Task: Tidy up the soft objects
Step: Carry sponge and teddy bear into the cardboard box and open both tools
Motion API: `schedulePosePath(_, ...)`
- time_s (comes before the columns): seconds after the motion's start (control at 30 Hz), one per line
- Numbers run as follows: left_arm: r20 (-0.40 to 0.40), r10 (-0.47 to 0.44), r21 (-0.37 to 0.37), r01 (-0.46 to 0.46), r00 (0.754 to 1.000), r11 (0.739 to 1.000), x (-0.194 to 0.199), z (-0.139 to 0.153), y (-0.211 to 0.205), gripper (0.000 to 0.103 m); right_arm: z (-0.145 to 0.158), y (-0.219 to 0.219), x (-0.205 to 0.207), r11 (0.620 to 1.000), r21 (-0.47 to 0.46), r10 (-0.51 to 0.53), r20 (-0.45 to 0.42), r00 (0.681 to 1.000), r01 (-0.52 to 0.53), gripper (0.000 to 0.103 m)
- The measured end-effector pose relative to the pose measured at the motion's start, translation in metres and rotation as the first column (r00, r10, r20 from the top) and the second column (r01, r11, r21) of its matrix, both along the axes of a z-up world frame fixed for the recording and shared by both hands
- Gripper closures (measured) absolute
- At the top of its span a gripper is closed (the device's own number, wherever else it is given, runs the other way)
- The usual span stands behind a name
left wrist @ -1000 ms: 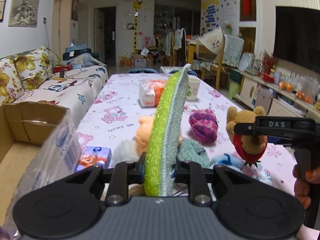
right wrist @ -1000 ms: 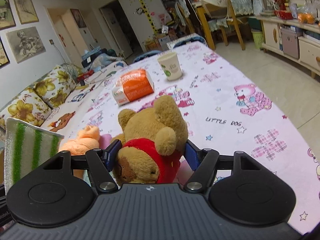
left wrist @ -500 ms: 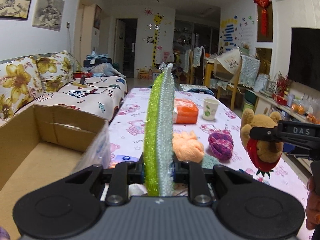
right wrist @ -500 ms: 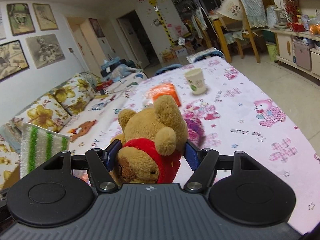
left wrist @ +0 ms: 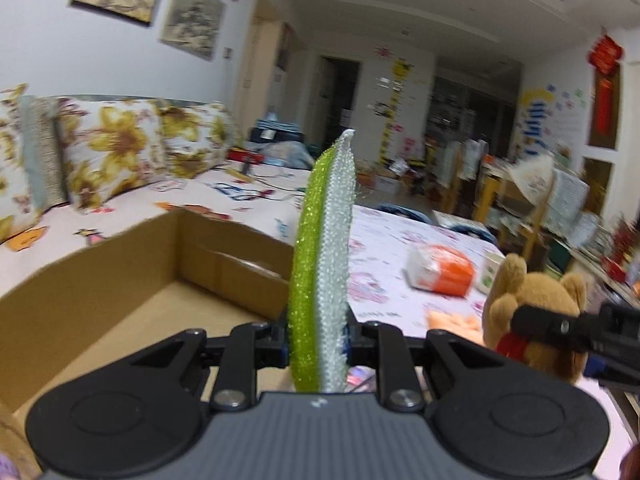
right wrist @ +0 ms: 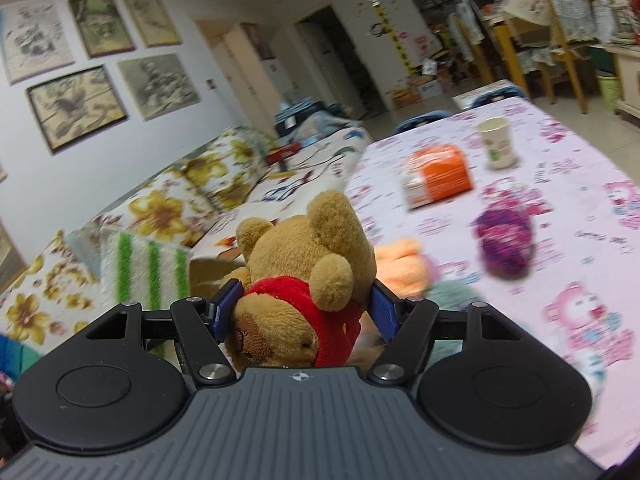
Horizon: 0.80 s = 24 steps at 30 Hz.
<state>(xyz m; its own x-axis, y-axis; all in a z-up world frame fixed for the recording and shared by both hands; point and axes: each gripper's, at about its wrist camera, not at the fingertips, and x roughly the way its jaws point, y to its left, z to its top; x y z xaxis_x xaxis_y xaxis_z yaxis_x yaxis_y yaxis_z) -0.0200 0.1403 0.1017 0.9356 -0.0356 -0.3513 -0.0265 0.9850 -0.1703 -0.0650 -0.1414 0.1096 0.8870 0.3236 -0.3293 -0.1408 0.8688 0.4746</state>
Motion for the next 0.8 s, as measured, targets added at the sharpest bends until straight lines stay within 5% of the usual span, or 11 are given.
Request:
schedulePosePath(0.53,-0.092,0.291,-0.077,-0.298,0.952,0.951,0.002,-0.006,0.065,0.080,-0.001,0.061,0.085,0.985,0.039,0.169,-0.026,0.985,-0.168,0.014)
schedulePosePath(0.67,-0.100,0.320,-0.076,-0.328,0.942,0.942,0.001,-0.007,0.071,0.080,0.002,0.072,0.092,0.983,0.020,0.181,-0.017,0.983,-0.181,0.001)
schedulePosePath(0.8,-0.103,0.327,-0.076,-0.335,0.939,0.939,0.000,-0.008,0.073,0.070,0.006,0.072,0.074,0.988,-0.014,0.152,0.017,0.988,-0.152,0.002)
